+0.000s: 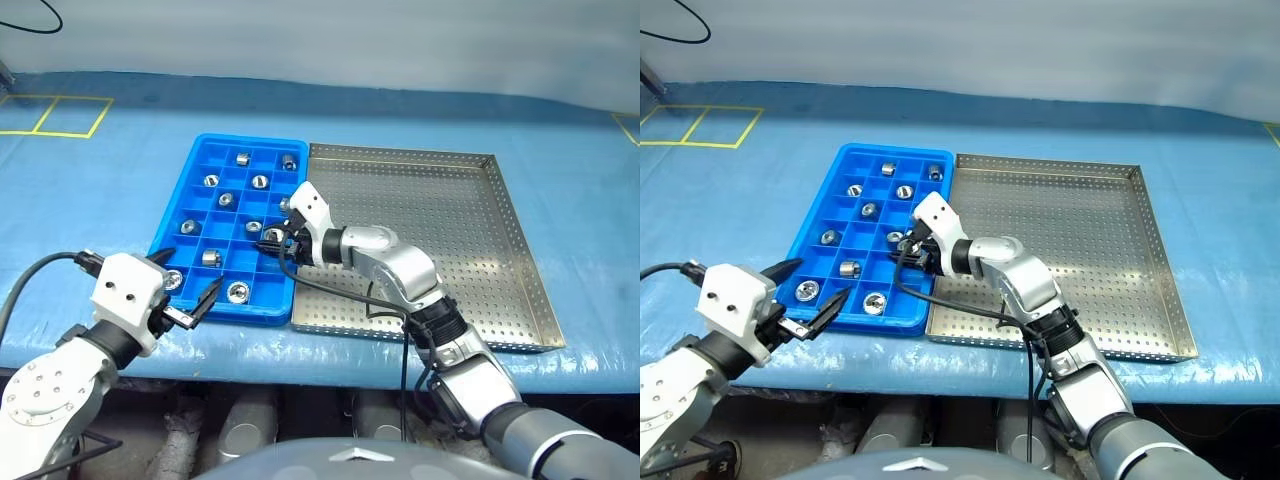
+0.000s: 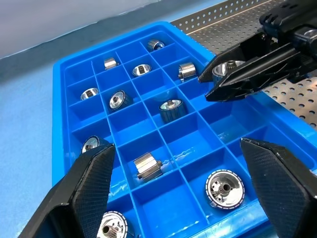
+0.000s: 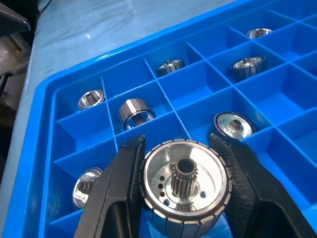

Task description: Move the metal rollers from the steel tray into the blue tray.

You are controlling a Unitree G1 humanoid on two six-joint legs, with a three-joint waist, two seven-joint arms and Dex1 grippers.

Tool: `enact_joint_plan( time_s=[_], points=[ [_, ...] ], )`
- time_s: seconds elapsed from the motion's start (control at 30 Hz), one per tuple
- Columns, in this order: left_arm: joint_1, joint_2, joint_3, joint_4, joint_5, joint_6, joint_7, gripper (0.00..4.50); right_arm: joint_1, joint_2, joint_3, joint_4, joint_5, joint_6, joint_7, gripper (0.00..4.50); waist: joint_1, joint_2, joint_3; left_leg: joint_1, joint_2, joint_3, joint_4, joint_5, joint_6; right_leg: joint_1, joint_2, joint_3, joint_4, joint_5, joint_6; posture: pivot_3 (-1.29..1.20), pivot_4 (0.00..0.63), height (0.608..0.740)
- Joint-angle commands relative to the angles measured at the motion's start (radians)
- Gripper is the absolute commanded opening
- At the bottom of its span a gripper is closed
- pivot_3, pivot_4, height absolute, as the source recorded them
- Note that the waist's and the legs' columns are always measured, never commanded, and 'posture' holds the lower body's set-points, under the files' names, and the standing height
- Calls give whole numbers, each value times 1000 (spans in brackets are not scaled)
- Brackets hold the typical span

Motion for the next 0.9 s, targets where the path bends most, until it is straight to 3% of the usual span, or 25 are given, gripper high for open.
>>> enact_joint_plan(
  time_s=[0.03, 0.13, 0.2, 0.37, 0.53, 0.77, 0.9],
  points=[
    [-24, 11, -4, -36, -4, 6, 4, 4387, 3, 3, 0, -33, 2, -20, 12, 3007, 0, 0, 0, 0, 0, -1, 0, 0, 0, 0, 0, -1, 0, -2, -4, 134, 150, 740],
    [-50, 15, -18, -25, -7, 12, 1, 4387, 12, 3, -4, -46, -1, -25, 7, 4020, -2, 0, 0, 0, 0, -2, 0, 1, -1, 1, 0, -2, 0, -3, -5, 118, 150, 740],
    [-72, 19, -36, -12, -5, 16, -2, 4387, 24, 13, -20, -61, -11, -48, -25, 4448, -3, 0, 0, 0, 0, -3, 0, 1, -1, 1, 0, -3, 1, -3, -5, 107, 150, 740],
    [-171, -9, -140, 45, 13, -28, 0, 4387, 46, -6, -116, -108, -21, -90, -116, 4448, -6, 0, 0, 0, 0, -4, 0, 1, -2, 1, -1, -4, 1, -3, -5, 77, 150, 740],
    [-304, -53, -310, 176, 62, -102, -23, 4387, 100, -104, -239, -174, -11, -51, -167, 4448, -8, -1, 0, 0, -2, -6, 0, 1, -2, 3, -2, -6, 0, -3, -5, 15, 150, 740],
    [-490, -105, -400, 443, 97, -217, -101, 4387, 233, -294, -368, -241, 15, -33, -130, 4448, -42, 0, -1, -2, -1, -4, 0, 1, -1, 1, -1, -5, 0, -1, -2, -109, 150, 740],
    [-532, -125, -414, 534, 112, -269, -138, 4387, 285, -326, -402, -255, 38, -59, -107, 4448, -77, 0, -1, -2, 0, -2, 0, 0, 0, 1, -1, -3, 0, -1, -2, -140, 150, 740]
  ],
)
